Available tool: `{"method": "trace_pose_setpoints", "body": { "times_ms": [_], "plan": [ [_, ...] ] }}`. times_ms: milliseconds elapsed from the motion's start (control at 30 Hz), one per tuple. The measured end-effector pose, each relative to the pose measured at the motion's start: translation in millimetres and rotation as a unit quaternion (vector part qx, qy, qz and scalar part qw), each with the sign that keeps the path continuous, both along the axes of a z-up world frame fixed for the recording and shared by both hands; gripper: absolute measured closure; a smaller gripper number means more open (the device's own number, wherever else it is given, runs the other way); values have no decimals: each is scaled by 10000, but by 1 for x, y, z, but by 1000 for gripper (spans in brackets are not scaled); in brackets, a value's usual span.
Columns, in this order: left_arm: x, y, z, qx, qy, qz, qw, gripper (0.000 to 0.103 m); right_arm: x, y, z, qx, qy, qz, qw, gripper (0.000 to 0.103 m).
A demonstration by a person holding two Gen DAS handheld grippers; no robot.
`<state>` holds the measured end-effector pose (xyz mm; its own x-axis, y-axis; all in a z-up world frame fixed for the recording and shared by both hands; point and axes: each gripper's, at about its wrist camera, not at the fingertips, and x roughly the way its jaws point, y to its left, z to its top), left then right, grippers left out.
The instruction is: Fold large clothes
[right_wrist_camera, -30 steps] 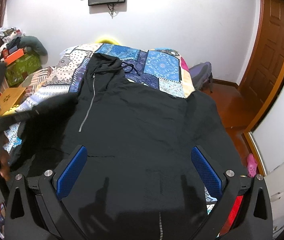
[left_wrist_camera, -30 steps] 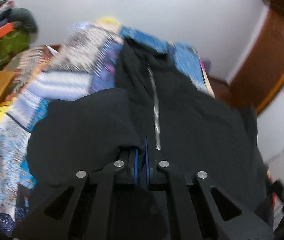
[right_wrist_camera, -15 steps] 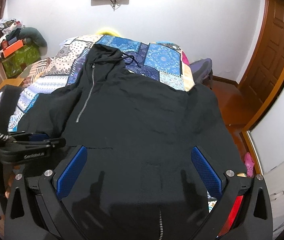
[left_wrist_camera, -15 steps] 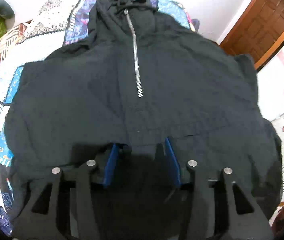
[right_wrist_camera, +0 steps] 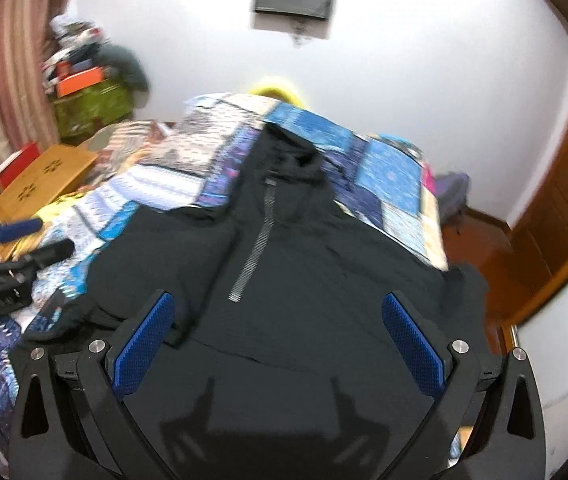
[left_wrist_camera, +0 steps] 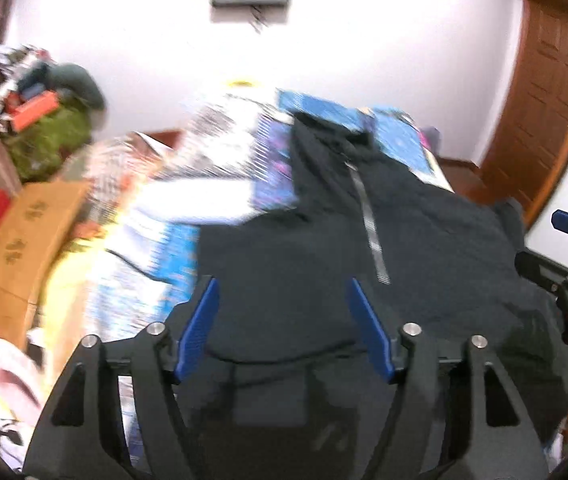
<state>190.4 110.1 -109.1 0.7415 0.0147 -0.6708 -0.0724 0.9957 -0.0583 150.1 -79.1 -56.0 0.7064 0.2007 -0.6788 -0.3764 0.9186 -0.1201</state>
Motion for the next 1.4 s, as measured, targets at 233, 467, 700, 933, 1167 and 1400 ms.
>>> {"method": "trace_pose_setpoints", "body": {
  "times_ms": [233,467,700,933,1167,1400],
  "plan": [
    [-33,64,6,426,-306,874,9948,15,9,80,-25,-476,310,1029,9931,0],
    [-47,103,-17,408,-52,1294,9907,15,12,154,-71,-1006,861,1954,9717,0],
    [-54,123,-40,224,232,1519,9879,15,30,209,-130,-1312,1732,2257,9497,2],
    [-44,133,-62,111,552,1562,9861,15,47,223,-169,-1317,2157,2199,9422,27],
    [-40,121,-59,190,538,1418,9883,15,56,216,-175,-939,2340,2173,9430,68],
    [-42,101,-41,347,352,1234,9911,15,52,198,-147,-469,2274,2061,9506,84]
  ]
}}
